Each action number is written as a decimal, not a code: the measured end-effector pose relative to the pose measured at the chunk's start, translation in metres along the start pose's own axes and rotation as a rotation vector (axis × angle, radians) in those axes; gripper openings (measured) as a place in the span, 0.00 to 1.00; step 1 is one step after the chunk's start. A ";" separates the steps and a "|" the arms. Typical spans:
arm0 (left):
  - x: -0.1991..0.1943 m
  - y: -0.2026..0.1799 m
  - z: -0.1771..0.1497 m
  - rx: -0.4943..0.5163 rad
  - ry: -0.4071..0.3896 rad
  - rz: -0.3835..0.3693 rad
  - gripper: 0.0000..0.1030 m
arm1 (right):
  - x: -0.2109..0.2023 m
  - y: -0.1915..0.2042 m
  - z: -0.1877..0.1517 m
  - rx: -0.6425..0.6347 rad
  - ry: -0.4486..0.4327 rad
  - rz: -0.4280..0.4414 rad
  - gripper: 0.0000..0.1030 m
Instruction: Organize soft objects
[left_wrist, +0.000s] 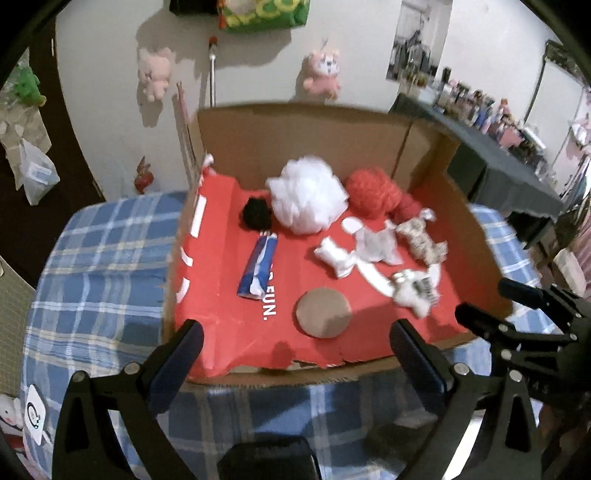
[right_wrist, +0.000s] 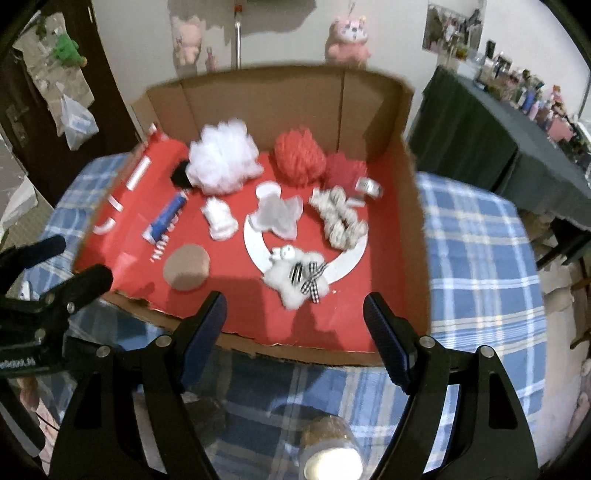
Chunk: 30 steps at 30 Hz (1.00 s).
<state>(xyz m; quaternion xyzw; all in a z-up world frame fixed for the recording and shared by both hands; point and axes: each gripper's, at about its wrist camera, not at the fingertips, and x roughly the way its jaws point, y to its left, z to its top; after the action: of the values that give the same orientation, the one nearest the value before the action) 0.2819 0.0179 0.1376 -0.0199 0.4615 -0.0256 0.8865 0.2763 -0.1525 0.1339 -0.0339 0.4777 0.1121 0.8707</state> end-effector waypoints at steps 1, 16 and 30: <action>-0.010 -0.001 -0.001 0.003 -0.015 -0.008 1.00 | -0.012 0.000 -0.001 0.006 -0.022 0.007 0.74; -0.153 -0.003 -0.086 0.003 -0.382 -0.106 1.00 | -0.155 0.032 -0.107 -0.072 -0.382 -0.002 0.95; -0.114 -0.011 -0.195 0.031 -0.384 -0.058 1.00 | -0.091 0.037 -0.208 -0.028 -0.354 -0.102 0.95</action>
<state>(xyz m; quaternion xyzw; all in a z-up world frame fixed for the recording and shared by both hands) 0.0570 0.0115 0.1197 -0.0239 0.2826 -0.0542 0.9574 0.0497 -0.1663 0.0996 -0.0499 0.3128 0.0788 0.9452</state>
